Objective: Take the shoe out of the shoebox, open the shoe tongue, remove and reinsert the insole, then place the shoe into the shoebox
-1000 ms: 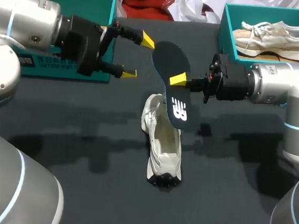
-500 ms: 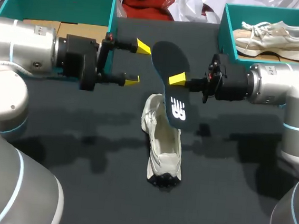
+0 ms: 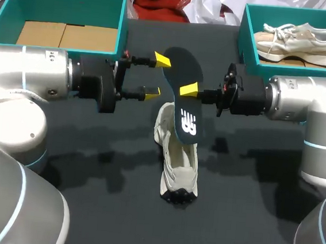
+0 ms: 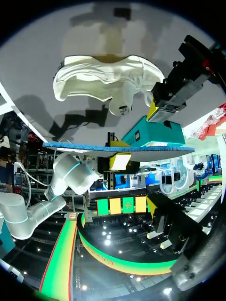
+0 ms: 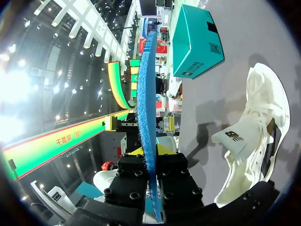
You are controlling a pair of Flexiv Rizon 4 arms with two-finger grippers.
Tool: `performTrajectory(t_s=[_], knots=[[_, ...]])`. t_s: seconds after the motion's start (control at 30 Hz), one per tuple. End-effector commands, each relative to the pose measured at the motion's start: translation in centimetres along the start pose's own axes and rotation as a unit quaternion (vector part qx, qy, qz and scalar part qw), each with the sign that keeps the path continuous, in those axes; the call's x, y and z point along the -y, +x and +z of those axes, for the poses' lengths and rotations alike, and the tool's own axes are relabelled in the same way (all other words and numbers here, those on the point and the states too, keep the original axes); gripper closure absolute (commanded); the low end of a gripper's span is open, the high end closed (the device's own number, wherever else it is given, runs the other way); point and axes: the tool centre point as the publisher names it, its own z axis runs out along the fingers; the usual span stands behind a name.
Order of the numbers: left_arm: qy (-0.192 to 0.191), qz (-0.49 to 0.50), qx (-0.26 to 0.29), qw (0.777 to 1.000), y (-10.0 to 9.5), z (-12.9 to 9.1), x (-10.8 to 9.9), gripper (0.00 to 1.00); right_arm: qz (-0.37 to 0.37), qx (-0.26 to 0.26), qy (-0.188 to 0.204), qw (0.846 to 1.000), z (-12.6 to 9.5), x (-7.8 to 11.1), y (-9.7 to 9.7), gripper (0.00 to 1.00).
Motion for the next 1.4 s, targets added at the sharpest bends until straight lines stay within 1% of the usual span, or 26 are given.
performTrajectory(t_s=[0.03,0.07,0.1,0.13,0.2,0.27,0.33,0.37,0.47,0.6,0.67,0.83,0.87,0.93,1.13,1.23,1.27,1.3,1.33,1.37,1.4], knots=[[0.003,-0.004,0.007,1.000,0.4,0.7,-0.4,0.00,0.002,0.004,0.006,1.000,0.5,0.1,-0.2,1.00],[0.004,-0.006,0.009,1.000,0.4,0.9,-0.5,0.07,0.002,0.003,0.008,1.000,0.6,0.1,-0.3,1.00],[0.006,-0.007,0.010,1.000,0.5,1.1,-0.5,0.29,0.002,0.003,0.009,1.000,0.7,0.1,-0.3,1.00],[0.006,-0.008,0.011,1.000,0.6,1.4,-0.6,0.33,0.002,0.000,0.011,1.000,0.8,0.2,-0.4,1.00],[0.011,-0.012,0.011,1.000,0.8,1.8,-0.6,0.35,0.001,-0.004,0.012,1.000,0.8,0.2,-0.4,1.00],[0.014,-0.014,0.010,1.000,1.0,2.3,-0.5,0.33,0.000,-0.008,0.011,1.000,0.9,0.3,-0.5,1.00],[0.013,-0.014,0.010,1.000,1.2,2.7,-0.3,0.38,-0.002,-0.010,0.009,1.000,0.9,0.4,-0.5,1.00],[0.011,-0.013,0.012,1.000,1.3,2.9,-0.2,0.37,-0.002,-0.010,0.009,1.000,1.0,0.4,-0.5,1.00],[0.003,-0.007,0.013,1.000,1.4,3.5,0.0,0.38,-0.002,-0.010,0.009,1.000,1.2,0.4,-0.6,1.00],[0.003,-0.008,0.014,1.000,1.6,4.0,0.1,0.51,-0.002,-0.012,0.008,1.000,1.3,0.5,-0.6,1.00],[0.002,-0.007,0.014,1.000,1.6,4.2,0.2,0.54,-0.003,-0.013,0.006,1.000,1.3,0.6,-0.6,1.00],[-0.001,-0.004,0.014,1.000,1.8,4.6,0.3,0.56,-0.003,-0.014,0.008,1.000,1.3,0.6,-0.6,1.00],[-0.004,-0.002,0.014,1.000,1.8,4.7,0.3,0.60,-0.003,-0.014,0.008,1.000,1.3,0.6,-0.6,1.00],[-0.007,0.001,0.014,1.000,1.8,4.8,0.2,0.61,-0.002,-0.013,0.011,1.000,1.3,0.6,-0.6,1.00],[-0.012,0.009,0.012,1.000,1.9,5.1,0.2,0.64,0.000,-0.011,0.014,1.000,1.5,0.7,-0.6,1.00],[-0.013,0.011,0.011,1.000,1.9,5.2,0.2,0.70,0.000,-0.011,0.015,1.000,1.5,0.8,-0.6,1.00],[-0.014,0.012,0.011,1.000,2.0,5.2,0.2,0.73,0.000,-0.011,0.015,1.000,1.6,0.8,-0.6,1.00],[-0.014,0.012,0.011,1.000,2.0,5.2,0.2,0.79,0.000,-0.011,0.016,1.000,1.6,0.9,-0.6,1.00],[-0.014,0.012,0.011,1.000,2.1,5.2,0.2,0.92,0.000,-0.011,0.016,1.000,1.6,0.9,-0.6,1.00],[-0.015,0.013,0.011,1.000,2.1,5.2,0.3,1.00,0.001,-0.011,0.016,1.000,1.6,0.9,-0.6,1.00],[-0.015,0.013,0.011,1.000,2.1,5.2,0.3,1.00,0.001,-0.011,0.016,1.000,1.6,1.0,-0.6,1.00]])
